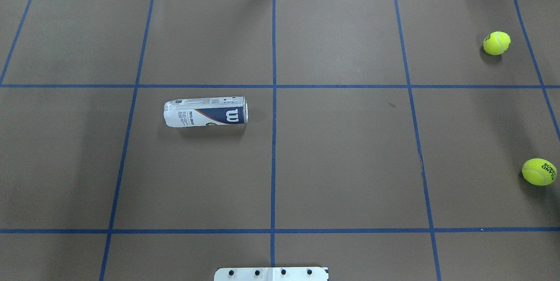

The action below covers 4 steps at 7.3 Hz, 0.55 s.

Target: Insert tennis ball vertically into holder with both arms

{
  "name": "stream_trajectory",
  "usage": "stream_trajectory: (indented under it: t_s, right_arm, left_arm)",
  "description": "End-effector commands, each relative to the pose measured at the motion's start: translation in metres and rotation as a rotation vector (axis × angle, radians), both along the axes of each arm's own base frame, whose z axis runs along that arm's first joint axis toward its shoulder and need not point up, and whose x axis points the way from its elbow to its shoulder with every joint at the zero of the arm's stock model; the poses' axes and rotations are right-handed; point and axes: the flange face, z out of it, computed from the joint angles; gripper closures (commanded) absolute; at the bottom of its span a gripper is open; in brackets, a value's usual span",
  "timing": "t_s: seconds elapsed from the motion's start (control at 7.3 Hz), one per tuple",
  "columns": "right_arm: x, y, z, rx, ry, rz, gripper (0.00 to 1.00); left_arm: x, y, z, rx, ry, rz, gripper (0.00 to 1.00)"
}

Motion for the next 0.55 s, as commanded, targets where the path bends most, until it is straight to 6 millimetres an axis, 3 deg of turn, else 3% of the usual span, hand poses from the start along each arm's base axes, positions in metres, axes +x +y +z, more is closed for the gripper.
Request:
stream_trajectory:
  t_s: [0.0, 0.27, 0.41]
  right_arm:
    - [-0.001, 0.0, 0.0, 0.001, 0.0, -0.002, 0.01]
    - [-0.001, -0.002, -0.002, 0.005, 0.001, -0.003, 0.01]
    - [-0.001, -0.004, -0.005, 0.012, -0.002, -0.004, 0.01]
  left_arm:
    - [0.001, -0.001, -0.004, 0.006, 0.0, 0.002, 0.0]
    - [0.001, -0.002, -0.005, 0.011, 0.0, 0.002, 0.0]
    - [0.0, -0.003, -0.018, 0.035, -0.003, 0.0, 0.0]
